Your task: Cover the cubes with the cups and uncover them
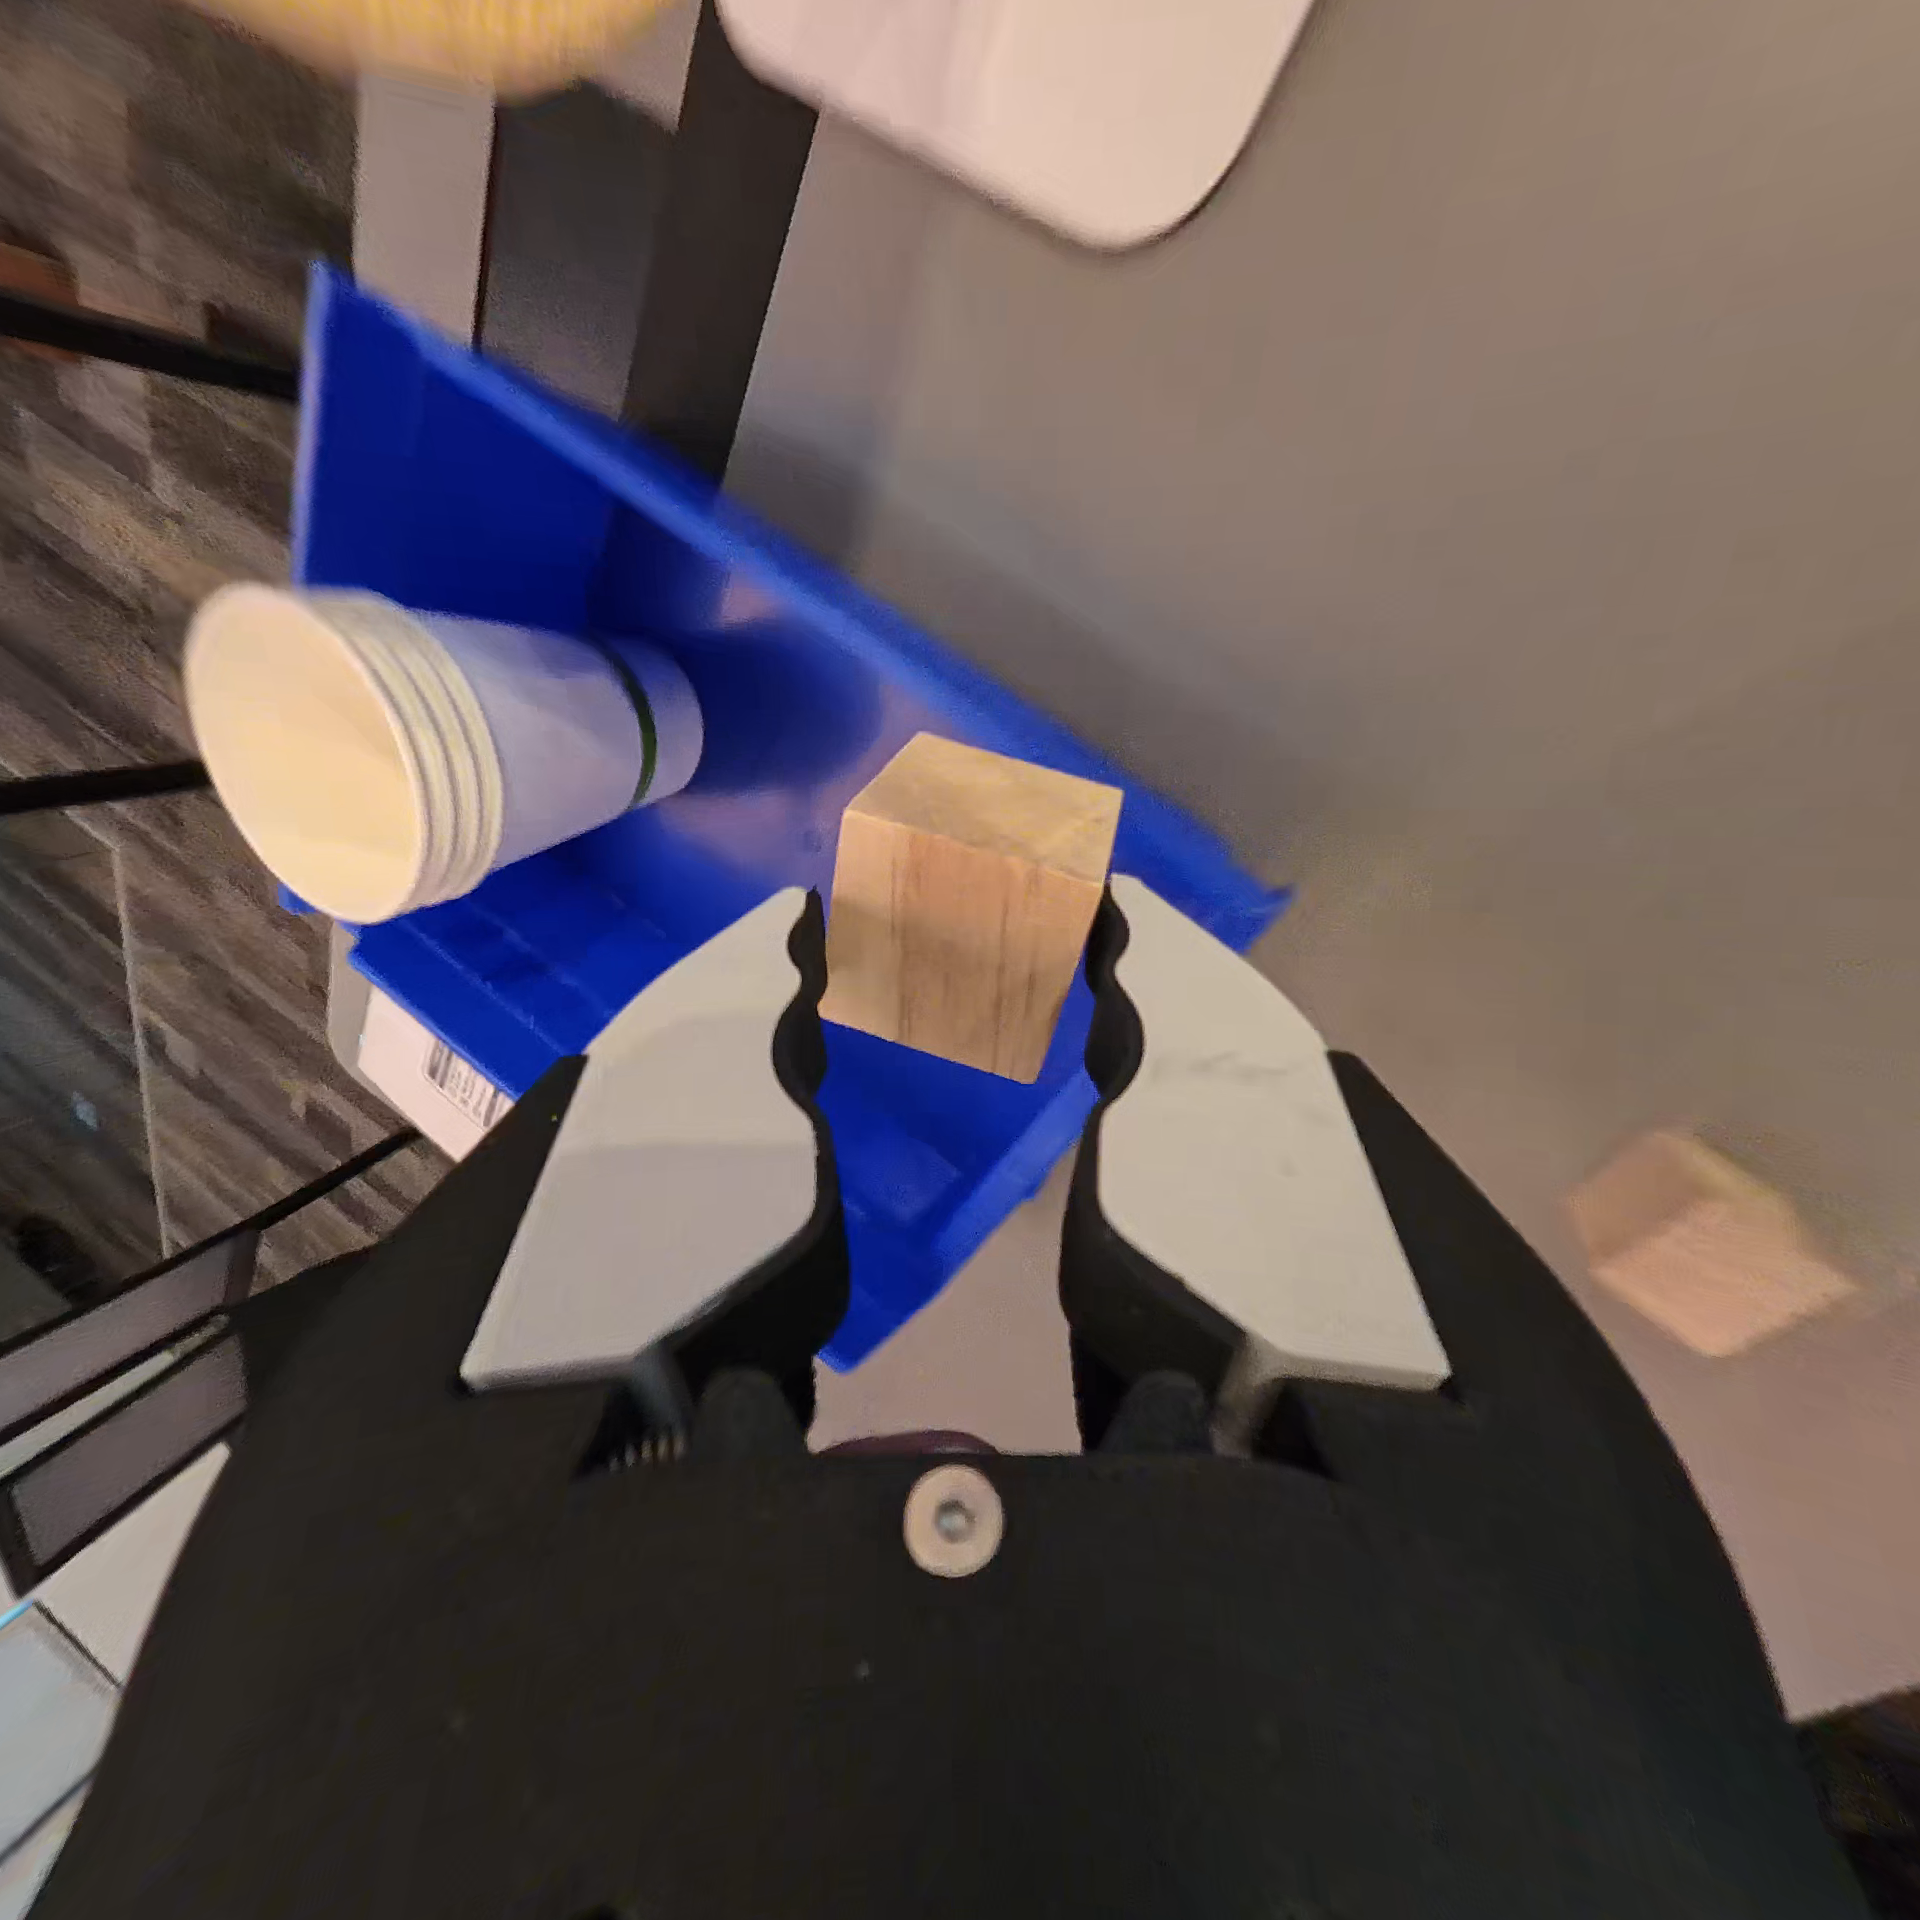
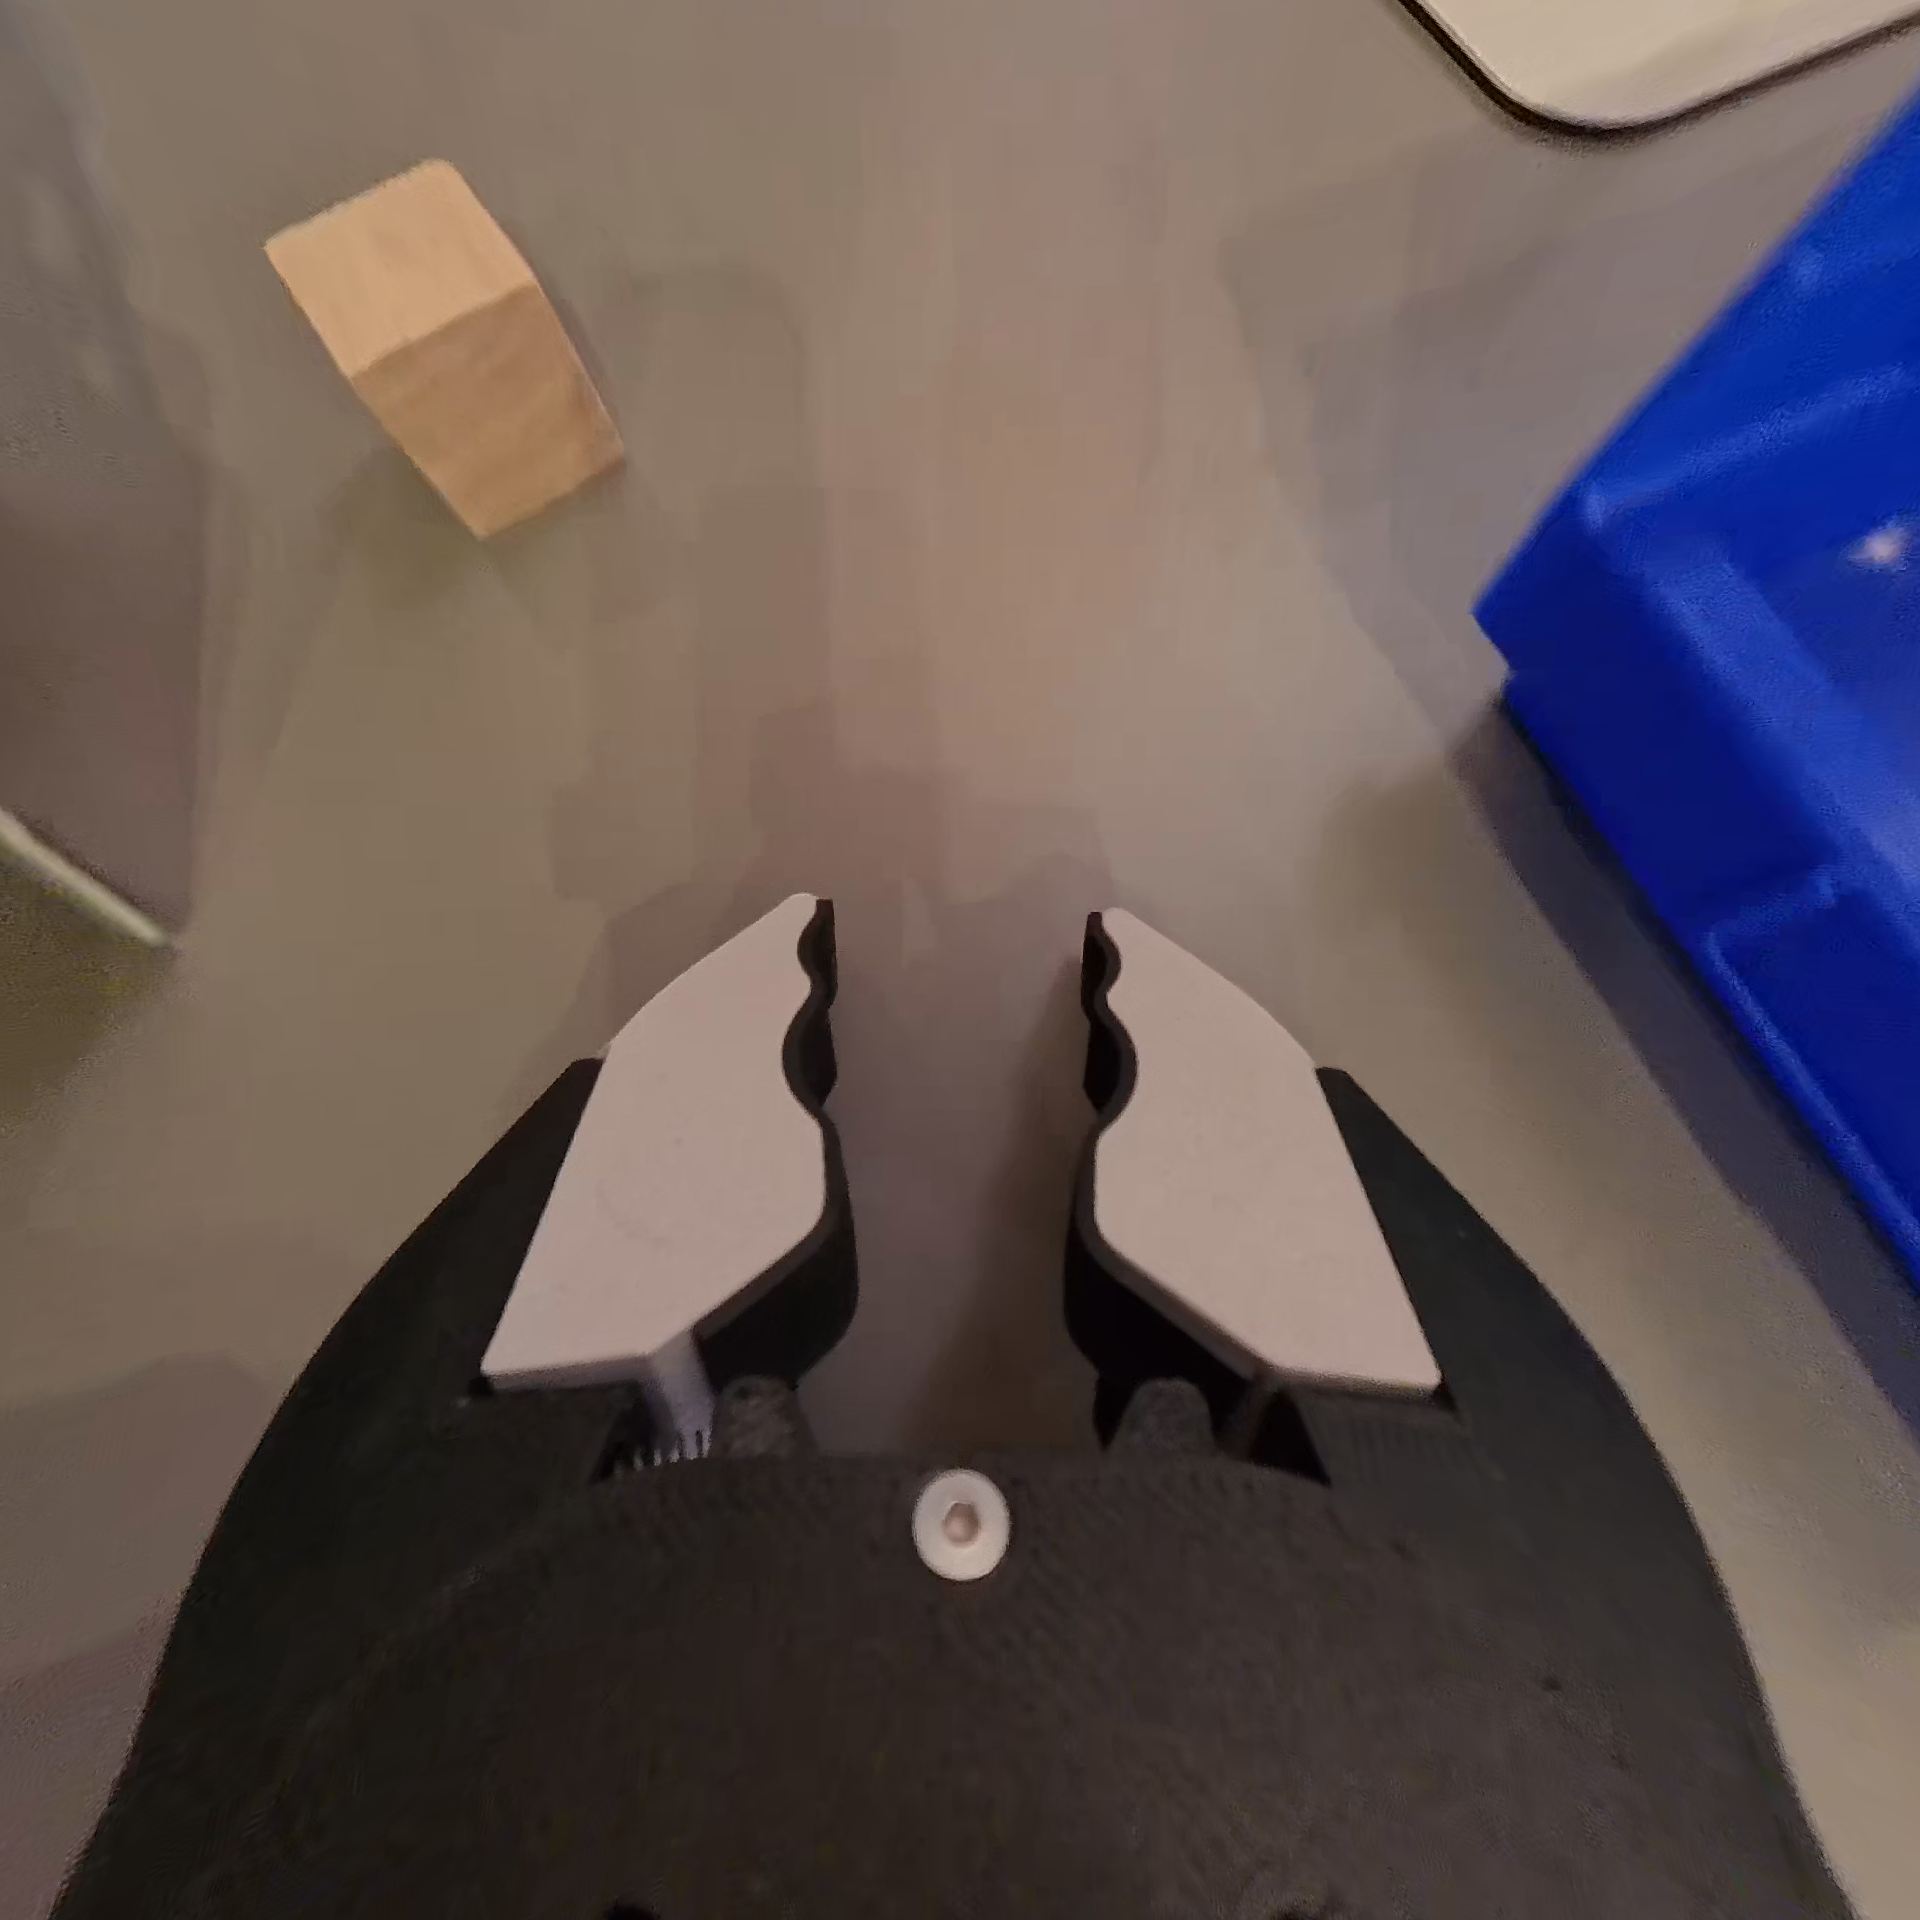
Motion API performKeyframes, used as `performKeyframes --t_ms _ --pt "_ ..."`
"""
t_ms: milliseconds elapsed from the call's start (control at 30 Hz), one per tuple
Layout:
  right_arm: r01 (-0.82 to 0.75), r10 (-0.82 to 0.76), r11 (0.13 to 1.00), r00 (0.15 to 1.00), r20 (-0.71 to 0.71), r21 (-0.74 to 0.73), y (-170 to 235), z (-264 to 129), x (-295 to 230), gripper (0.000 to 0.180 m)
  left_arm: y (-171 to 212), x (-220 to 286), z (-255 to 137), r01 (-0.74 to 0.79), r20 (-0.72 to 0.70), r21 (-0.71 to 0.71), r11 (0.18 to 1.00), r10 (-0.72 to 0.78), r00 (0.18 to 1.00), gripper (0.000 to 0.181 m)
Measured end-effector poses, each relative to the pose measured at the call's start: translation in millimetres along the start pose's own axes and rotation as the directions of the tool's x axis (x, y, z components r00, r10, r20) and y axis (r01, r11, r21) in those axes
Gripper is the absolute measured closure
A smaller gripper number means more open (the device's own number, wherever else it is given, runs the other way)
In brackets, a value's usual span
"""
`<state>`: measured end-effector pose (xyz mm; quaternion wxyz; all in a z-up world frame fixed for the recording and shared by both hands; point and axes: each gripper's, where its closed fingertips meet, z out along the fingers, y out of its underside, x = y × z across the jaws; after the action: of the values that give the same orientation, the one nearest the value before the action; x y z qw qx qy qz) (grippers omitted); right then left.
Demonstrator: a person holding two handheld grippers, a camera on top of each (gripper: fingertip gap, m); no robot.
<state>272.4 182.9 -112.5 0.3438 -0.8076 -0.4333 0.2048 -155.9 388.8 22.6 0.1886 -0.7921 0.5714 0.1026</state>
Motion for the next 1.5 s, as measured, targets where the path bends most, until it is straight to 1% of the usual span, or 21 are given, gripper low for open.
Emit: performKeyframes --t_ms 100,133,200,267,367,433,467,533,633,700,767,833,900,967,1000,1067,1100,1200,1267,1367,1500 --pt "-0.04 0.04 0.999 0.997 -0.058 0.008 25 -32 9 0.136 -55 50 -44 -0.038 0.017 0.05 0.998 0.037 0.999 0.133" --pt "-0.061 0.061 0.998 0.994 -0.086 0.011 34 -43 14 0.136 -81 72 -53 -0.044 -0.002 0.097 0.994 0.045 0.999 0.133" --pt "-0.108 0.11 0.994 0.983 -0.144 0.023 51 -67 27 0.136 -138 119 -65 -0.044 -0.068 0.193 0.98 0.059 0.996 0.133" --pt "-0.156 0.157 0.988 0.966 -0.204 0.024 72 -90 40 0.136 -200 173 -73 -0.063 -0.169 0.293 0.954 0.117 0.979 0.133" --pt "-0.222 0.216 0.975 0.928 -0.303 0.016 106 -125 60 0.135 -279 243 -63 -0.117 -0.277 0.364 0.924 0.228 0.934 0.133" --pt "-0.264 0.259 0.964 0.898 -0.355 0.034 125 -147 68 0.135 -323 273 -48 -0.164 -0.284 0.375 0.912 0.282 0.916 0.133" --pt "-0.282 0.276 0.959 0.885 -0.376 0.039 133 -156 70 0.135 -341 294 -41 -0.177 -0.329 0.373 0.911 0.309 0.892 0.133" --pt "-0.306 0.298 0.951 0.86 -0.413 0.049 148 -170 70 0.135 -374 327 -24 -0.207 -0.355 0.366 0.907 0.342 0.87 0.133" --pt "-0.337 0.332 0.939 0.835 -0.439 0.069 162 -179 67 0.135 -406 374 -2 -0.262 -0.385 0.334 0.905 0.385 0.838 0.133" --pt "-0.349 0.344 0.934 0.824 -0.45 0.075 168 -181 64 0.135 -415 403 11 -0.293 -0.428 0.293 0.91 0.399 0.811 0.133" --pt "-0.341 0.344 0.935 0.817 -0.463 0.092 167 -183 65 0.135 -423 426 19 -0.325 -0.42 0.284 0.902 0.422 0.804 0.133" --pt "-0.347 0.352 0.933 0.816 -0.458 0.097 167 -183 65 0.136 -421 449 29 -0.36 -0.44 0.252 0.898 0.438 0.784 0.133" --pt "-0.352 0.356 0.931 0.817 -0.454 0.095 168 -183 65 0.136 -428 459 35 -0.356 -0.396 0.275 0.893 0.442 0.805 0.133" --pt "-0.354 0.356 0.931 0.818 -0.452 0.092 168 -182 65 0.136 -429 465 31 -0.346 -0.428 0.267 0.899 0.433 0.793 0.133" --pt "-0.353 0.354 0.931 0.819 -0.451 0.091 168 -182 65 0.136 -432 464 30 -0.328 -0.427 0.277 0.903 0.422 0.8 0.125" --pt "-0.354 0.353 0.931 0.821 -0.448 0.086 168 -181 65 0.136 -432 458 25 -0.301 -0.424 0.283 0.911 0.401 0.812 0.1" --pt "-0.355 0.354 0.931 0.821 -0.448 0.084 169 -181 65 0.136 -431 454 19 -0.274 -0.439 0.294 0.915 0.385 0.812 0.096" --pt "-0.359 0.36 0.929 0.819 -0.447 0.09 169 -181 65 0.136 -421 433 3 -0.203 -0.456 0.328 0.922 0.343 0.821 0.095" --pt "-0.361 0.362 0.928 0.817 -0.449 0.092 169 -181 66 0.137 -407 414 -10 -0.144 -0.475 0.362 0.921 0.315 0.822 0.101" --pt "-0.365 0.368 0.926 0.816 -0.446 0.097 169 -182 66 0.137 -373 379 -18 -0.066 -0.46 0.378 0.924 0.249 0.852 0.111" --pt "-0.373 0.38 0.922 0.811 -0.444 0.107 168 -183 67 0.138 -314 329 -22 0.024 -0.412 0.396 0.918 0.154 0.898 0.126"
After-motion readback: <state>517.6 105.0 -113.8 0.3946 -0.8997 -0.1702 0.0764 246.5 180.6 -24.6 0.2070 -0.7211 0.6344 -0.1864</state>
